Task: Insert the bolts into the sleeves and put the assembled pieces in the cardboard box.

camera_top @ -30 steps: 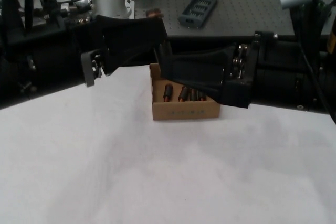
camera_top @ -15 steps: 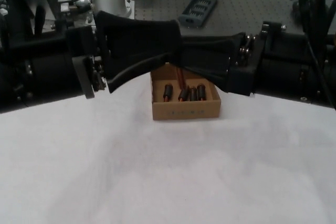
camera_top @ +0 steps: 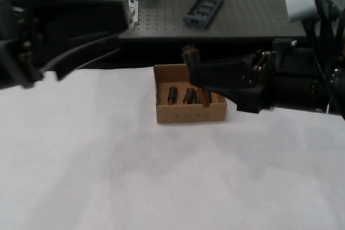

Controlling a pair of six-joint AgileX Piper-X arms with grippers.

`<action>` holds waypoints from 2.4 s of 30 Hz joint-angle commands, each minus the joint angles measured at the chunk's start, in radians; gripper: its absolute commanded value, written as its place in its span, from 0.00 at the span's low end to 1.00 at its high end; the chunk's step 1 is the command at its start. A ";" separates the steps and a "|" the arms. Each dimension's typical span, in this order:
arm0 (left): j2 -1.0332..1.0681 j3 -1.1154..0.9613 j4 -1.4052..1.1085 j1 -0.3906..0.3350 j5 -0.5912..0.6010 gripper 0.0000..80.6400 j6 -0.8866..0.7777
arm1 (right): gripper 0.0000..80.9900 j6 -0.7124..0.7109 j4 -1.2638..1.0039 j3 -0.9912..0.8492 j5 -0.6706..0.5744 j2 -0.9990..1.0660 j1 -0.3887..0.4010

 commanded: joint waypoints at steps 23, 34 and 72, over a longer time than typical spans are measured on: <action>-0.637 -0.004 1.329 0.124 -0.577 0.26 0.700 | 0.02 -0.266 0.442 -0.794 0.289 0.849 -0.134; -0.637 -0.004 1.329 0.124 -0.577 0.26 0.700 | 0.02 -0.266 0.624 -1.032 0.463 1.069 -0.134; -0.637 -0.004 1.365 0.124 -0.472 0.26 0.700 | 0.46 -0.188 0.936 -0.529 0.614 0.185 0.106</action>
